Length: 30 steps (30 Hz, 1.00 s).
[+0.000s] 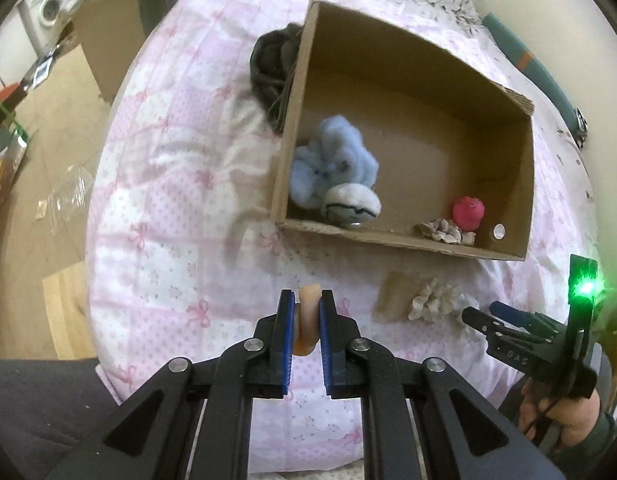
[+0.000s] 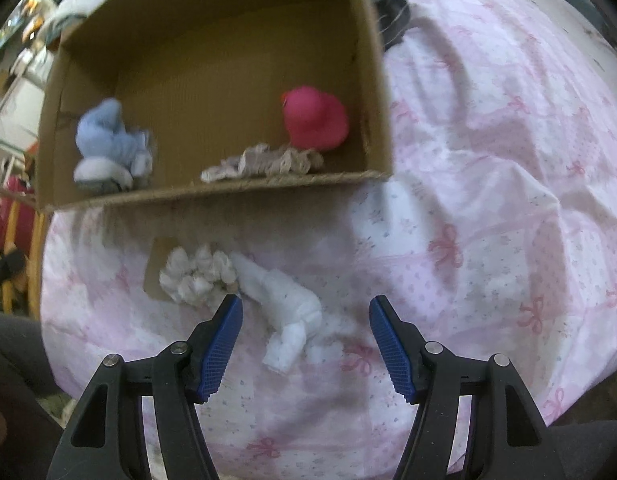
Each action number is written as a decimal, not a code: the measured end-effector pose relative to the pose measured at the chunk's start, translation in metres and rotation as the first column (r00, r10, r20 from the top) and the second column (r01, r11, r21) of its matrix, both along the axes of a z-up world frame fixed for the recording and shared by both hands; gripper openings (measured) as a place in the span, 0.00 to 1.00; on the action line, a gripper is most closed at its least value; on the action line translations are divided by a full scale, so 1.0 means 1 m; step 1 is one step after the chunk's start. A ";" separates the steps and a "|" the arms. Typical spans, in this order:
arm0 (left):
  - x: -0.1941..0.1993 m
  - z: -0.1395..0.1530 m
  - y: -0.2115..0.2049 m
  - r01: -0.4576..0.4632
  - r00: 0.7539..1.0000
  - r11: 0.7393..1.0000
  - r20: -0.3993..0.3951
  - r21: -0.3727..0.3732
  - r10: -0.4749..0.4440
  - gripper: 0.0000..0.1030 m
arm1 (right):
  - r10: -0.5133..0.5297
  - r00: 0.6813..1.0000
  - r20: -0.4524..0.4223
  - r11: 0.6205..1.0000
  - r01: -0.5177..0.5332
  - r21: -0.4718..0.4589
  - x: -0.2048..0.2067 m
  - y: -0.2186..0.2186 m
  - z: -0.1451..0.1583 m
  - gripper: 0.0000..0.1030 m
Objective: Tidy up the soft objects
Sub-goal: 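Grasp the tan cardboard tube with the left gripper while the right gripper grasps the white sock toy, then carry the tan tube and white sock toy into the box, opening both grippers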
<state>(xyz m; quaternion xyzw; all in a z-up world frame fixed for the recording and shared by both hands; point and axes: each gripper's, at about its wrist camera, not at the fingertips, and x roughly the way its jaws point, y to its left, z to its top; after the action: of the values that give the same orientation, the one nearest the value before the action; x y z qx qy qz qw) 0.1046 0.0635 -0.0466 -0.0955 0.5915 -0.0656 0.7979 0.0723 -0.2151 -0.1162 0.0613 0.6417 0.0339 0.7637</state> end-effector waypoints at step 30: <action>-0.012 0.003 -0.018 0.035 0.995 0.996 0.090 0.082 -0.042 0.11 | -0.093 0.994 0.063 0.991 0.086 0.098 -0.008 -0.028 0.015 0.28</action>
<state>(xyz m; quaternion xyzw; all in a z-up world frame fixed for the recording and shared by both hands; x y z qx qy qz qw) 0.0924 0.0450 -0.0431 -0.0489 0.5583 -0.0614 0.8259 0.0645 -0.2432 -0.1014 0.1252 0.6098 0.0321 0.7820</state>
